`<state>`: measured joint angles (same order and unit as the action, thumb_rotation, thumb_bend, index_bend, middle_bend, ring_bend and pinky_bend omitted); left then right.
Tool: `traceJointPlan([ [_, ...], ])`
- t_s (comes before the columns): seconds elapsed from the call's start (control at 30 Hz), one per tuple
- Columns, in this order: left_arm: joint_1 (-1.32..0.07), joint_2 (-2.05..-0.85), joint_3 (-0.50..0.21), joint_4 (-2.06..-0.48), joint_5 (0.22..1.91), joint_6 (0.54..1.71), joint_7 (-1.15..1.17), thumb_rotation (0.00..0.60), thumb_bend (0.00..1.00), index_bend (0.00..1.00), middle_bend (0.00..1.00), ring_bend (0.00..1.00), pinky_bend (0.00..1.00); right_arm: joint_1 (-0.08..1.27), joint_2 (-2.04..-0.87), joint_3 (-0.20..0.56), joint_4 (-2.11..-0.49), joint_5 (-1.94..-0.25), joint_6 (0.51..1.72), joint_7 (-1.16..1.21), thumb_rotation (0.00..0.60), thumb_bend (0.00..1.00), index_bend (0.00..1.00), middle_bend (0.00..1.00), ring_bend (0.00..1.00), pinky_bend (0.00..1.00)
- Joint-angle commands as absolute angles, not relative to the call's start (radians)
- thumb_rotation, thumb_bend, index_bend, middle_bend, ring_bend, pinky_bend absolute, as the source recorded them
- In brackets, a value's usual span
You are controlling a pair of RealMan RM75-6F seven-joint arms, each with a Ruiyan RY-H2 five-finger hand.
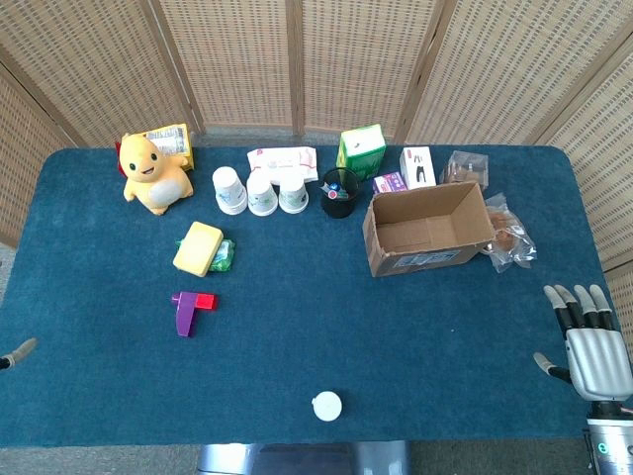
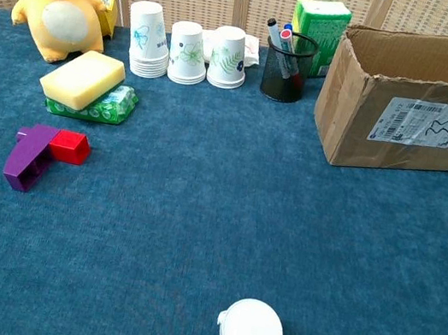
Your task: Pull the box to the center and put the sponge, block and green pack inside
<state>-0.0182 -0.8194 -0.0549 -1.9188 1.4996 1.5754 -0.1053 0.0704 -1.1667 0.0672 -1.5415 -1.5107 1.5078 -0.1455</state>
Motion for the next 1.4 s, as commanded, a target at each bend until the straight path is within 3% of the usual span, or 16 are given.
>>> traceJointPlan([
  [0.03, -0.015, -0.819, -0.053, -1.922, 1.499, 1.578, -0.103, 0.600, 0.10, 0.00, 0.00, 0.00, 0.00, 0.070, -1.169, 0.066, -1.533, -1.512, 1.508, -0.140, 0.600, 0.00, 0.10, 0.00, 0.00, 0.00],
  [0.3, -0.006, -0.819, -0.047, -1.929, 1.515, 1.590, -0.101, 0.600, 0.10, 0.00, 0.00, 0.00, 0.00, 0.115, -1.170, 0.100, -1.507, -1.543, 1.500, -0.023, 0.600, 0.00, 0.15, 0.00, 0.00, 0.01],
  [0.43, -0.010, -0.820, -0.048, -1.931, 1.512, 1.580, -0.098, 0.600, 0.10, 0.00, 0.00, 0.00, 0.00, 0.159, -1.166, 0.124, -1.524, -1.561, 1.477, -0.037, 0.600, 0.00, 0.16, 0.01, 0.00, 0.08],
  [1.07, -0.016, -0.815, -0.046, -1.934, 1.505, 1.559, -0.103, 0.600, 0.10, 0.00, 0.00, 0.00, 0.00, 0.437, -1.255, 0.250, -1.537, -1.419, 1.186, -0.229, 0.600, 0.00, 0.16, 0.01, 0.00, 0.13],
  [1.4, -0.018, -0.810, -0.051, -1.933, 1.490, 1.555, -0.116, 0.600, 0.10, 0.00, 0.00, 0.00, 0.00, 0.541, -1.347, 0.270, -1.452, -1.322, 1.078, -0.282, 0.600, 0.00, 0.14, 0.11, 0.05, 0.19],
])
